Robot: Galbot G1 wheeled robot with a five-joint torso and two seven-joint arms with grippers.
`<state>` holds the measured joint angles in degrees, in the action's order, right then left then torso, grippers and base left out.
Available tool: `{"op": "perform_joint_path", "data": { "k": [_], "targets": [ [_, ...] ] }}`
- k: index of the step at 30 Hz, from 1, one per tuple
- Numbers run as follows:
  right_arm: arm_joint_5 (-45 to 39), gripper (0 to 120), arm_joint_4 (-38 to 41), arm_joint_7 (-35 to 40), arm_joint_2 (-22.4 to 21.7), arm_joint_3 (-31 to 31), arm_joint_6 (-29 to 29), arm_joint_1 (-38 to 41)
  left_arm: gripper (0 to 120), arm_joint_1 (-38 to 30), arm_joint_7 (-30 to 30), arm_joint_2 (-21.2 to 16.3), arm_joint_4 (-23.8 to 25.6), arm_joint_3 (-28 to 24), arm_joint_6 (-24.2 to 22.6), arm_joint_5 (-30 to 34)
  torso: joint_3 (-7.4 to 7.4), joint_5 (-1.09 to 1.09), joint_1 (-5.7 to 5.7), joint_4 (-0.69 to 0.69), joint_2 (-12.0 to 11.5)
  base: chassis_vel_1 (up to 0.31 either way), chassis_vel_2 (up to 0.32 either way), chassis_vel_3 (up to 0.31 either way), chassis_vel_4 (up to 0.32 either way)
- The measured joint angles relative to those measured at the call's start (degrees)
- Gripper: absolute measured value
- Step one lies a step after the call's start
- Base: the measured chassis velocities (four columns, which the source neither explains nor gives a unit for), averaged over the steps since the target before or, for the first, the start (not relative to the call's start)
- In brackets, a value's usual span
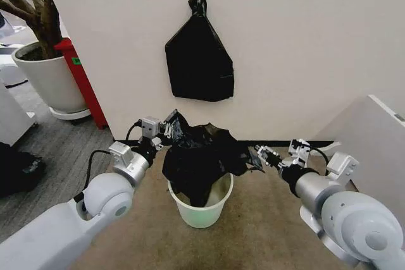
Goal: Place the garbage bag over the trash bin.
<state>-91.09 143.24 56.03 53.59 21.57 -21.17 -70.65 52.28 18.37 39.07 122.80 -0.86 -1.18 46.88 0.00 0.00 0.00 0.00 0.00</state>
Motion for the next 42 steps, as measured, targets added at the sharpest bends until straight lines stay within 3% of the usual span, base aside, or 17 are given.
{"op": "perform_joint_path", "data": {
  "k": [3,8,12,27,35,42],
  "targets": [
    [0.0,67,0.0,0.2,0.2,-0.4,0.0,0.0,0,-0.2,0.0,0.0,0.0,0.0,0.0,0.0,0.00,0.00,0.00,0.00,0.0,0.000,0.000,0.000,0.000],
    [2.9,90,0.0,0.1,1.8,-2.8,0.3,-0.8,0,-0.1,0.0,-0.2,0.1,0.2,0.0,0.1,0.00,0.00,0.00,0.00,0.0,0.000,0.000,0.000,0.000],
    [4.2,99,0.0,0.0,3.0,-4.0,0.7,-1.2,0,0.1,0.1,-0.3,0.2,0.3,0.0,0.1,0.00,0.00,0.00,0.01,0.0,0.000,0.000,0.000,0.000],
    [9.6,100,-6.1,-2.8,9.4,-6.6,2.5,-1.9,0,-0.5,0.2,-0.2,0.2,0.5,0.1,0.3,0.00,0.00,0.00,0.00,0.0,0.000,0.000,0.000,0.000],
    [10.8,100,-12.5,-10.5,13.7,-6.7,8.2,-1.0,0,-0.8,0.2,-0.4,0.2,0.4,0.2,0.4,0.01,-0.01,0.00,0.00,0.0,0.000,0.000,0.000,0.000],
    [12.5,100,-16.1,-16.3,17.3,-8.0,9.7,0.2,0,-0.8,0.2,-0.7,0.4,0.6,0.2,0.5,0.00,-0.01,0.00,0.00,0.0,0.000,0.000,0.000,0.000]
  ]
}}
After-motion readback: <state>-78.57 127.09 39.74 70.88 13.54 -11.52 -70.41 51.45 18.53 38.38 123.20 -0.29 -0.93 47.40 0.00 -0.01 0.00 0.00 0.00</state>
